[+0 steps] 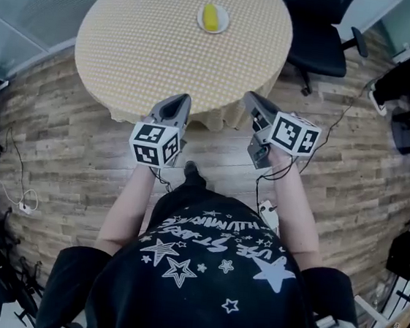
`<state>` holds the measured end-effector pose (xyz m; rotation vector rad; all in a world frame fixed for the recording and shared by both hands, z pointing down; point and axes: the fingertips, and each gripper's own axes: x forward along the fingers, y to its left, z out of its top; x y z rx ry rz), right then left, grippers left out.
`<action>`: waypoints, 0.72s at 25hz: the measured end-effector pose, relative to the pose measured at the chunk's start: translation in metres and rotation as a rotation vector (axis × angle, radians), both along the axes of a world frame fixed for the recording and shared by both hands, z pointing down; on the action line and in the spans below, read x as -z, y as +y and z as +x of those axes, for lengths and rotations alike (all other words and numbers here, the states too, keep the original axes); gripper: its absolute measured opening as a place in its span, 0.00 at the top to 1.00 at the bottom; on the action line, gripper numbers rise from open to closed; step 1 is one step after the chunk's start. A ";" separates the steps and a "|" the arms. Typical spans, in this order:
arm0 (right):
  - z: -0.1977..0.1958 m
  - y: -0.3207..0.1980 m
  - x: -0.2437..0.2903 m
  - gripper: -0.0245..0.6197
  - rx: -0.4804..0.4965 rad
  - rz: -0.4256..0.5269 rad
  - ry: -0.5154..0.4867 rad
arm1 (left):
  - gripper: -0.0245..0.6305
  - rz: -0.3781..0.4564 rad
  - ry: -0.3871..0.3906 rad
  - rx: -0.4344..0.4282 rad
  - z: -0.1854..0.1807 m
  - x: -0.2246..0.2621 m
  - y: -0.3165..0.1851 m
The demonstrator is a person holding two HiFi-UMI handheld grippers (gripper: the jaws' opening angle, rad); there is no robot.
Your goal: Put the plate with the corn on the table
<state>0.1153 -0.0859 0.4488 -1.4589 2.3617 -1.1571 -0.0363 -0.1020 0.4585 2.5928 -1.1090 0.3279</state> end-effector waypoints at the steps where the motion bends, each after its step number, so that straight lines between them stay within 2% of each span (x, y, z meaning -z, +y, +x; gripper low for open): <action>1: 0.002 0.008 0.001 0.89 0.008 0.005 0.002 | 0.95 0.001 0.000 0.004 0.003 0.000 0.008; 9: 0.011 0.078 0.008 0.89 0.084 0.053 0.029 | 0.95 0.027 0.003 0.053 0.018 0.011 0.082; 18: 0.015 0.148 0.020 0.89 0.169 0.151 0.121 | 0.95 0.082 0.020 0.098 0.032 0.039 0.157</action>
